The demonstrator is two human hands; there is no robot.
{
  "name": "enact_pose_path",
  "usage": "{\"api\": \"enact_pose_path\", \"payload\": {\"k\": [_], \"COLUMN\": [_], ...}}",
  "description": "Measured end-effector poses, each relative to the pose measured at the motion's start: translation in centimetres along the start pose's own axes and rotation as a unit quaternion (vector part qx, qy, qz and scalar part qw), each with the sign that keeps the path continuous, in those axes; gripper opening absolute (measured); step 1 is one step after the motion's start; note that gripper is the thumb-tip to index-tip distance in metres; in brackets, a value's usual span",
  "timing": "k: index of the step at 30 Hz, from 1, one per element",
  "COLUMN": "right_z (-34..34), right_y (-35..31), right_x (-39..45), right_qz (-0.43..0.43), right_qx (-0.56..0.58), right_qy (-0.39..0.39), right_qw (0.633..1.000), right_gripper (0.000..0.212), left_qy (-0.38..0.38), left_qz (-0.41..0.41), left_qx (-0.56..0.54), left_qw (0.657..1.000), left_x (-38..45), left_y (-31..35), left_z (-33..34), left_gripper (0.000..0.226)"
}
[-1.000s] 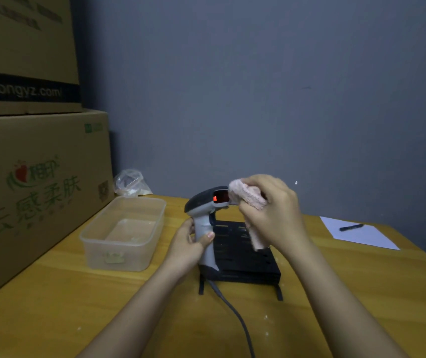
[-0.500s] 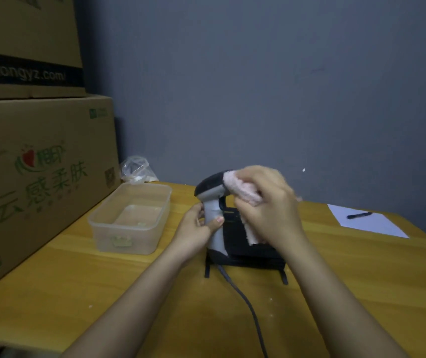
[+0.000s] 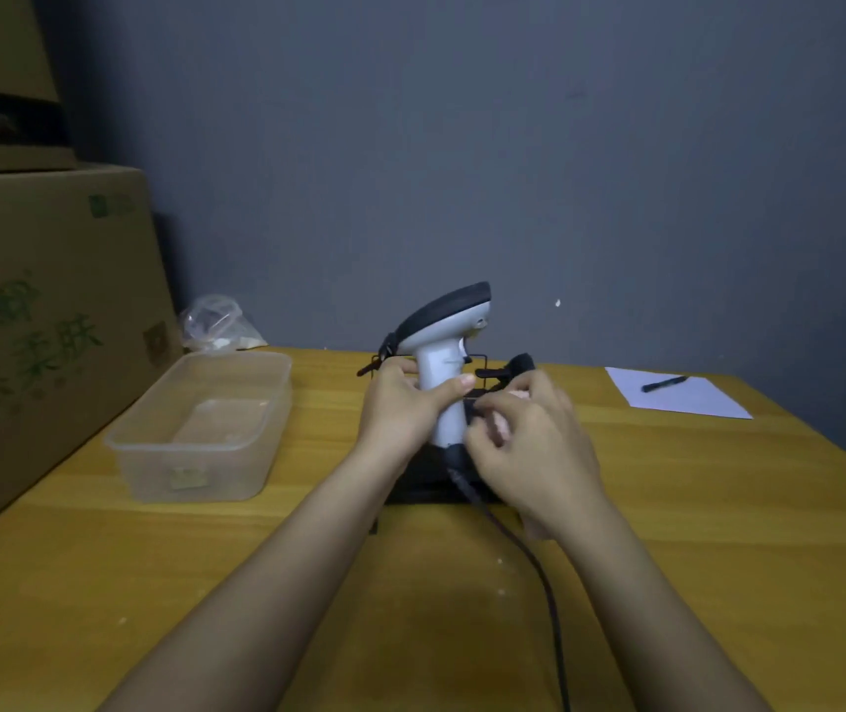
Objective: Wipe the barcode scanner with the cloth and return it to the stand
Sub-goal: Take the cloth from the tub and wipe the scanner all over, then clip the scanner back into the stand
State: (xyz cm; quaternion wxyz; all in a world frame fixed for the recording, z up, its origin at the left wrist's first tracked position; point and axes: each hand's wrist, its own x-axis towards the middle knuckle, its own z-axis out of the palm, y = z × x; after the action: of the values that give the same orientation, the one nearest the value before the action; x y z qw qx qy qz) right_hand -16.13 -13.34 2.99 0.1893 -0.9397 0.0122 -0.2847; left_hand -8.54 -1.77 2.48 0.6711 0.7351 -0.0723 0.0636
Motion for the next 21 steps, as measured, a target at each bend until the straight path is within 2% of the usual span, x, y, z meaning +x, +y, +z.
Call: {"api": "enact_pose_path", "payload": {"k": [3,6,8,10,13,15,18,21], "right_z": [0.6,1.4,1.7,1.5,0.2,-0.6,-0.9,-0.3], "right_y": [0.1,1.6,2.9,4.3,6.5,7.9,9.2,9.6], "right_x": [0.1,1.0,1.6,2.3,3.9,4.9,6.4,8.1], "right_qz": [-0.002,0.026,0.027,0.02,0.025,0.022,0.04,0.096], "right_qx": [-0.11,-0.16,-0.145,-0.103,-0.015,0.022,0.0,-0.089], "right_qy": [-0.012,0.008,0.031,0.047,0.012,-0.019,-0.05,-0.047], "right_qw": [0.994,0.987,0.989,0.993,1.0,0.999,0.998,0.99], "right_gripper": [0.048,0.05,0.044,0.04,0.033,0.029,0.032,0.043], "left_qy": [0.003,0.007,-0.005,-0.05,-0.172,-0.208,-0.187,-0.137], "left_qz": [0.012,0.013,-0.012,-0.05,-0.1,-0.11,-0.095,-0.092], "left_qx": [0.053,0.075,0.034,-0.045,-0.164,-0.221,-0.213,-0.175], "left_qw": [0.999,0.997,0.999,0.996,0.966,0.947,0.954,0.971], "left_x": [0.7,1.5,2.2,2.6,3.3,4.1,5.0,6.0], "left_y": [0.9,1.9,2.4,2.7,3.0,2.9,3.0,3.3], "left_z": [2.7,5.0,6.1,6.8,7.2,7.6,9.1,11.3], "left_gripper": [0.056,0.053,0.05,0.038,0.023,0.016,0.01,0.013]}}
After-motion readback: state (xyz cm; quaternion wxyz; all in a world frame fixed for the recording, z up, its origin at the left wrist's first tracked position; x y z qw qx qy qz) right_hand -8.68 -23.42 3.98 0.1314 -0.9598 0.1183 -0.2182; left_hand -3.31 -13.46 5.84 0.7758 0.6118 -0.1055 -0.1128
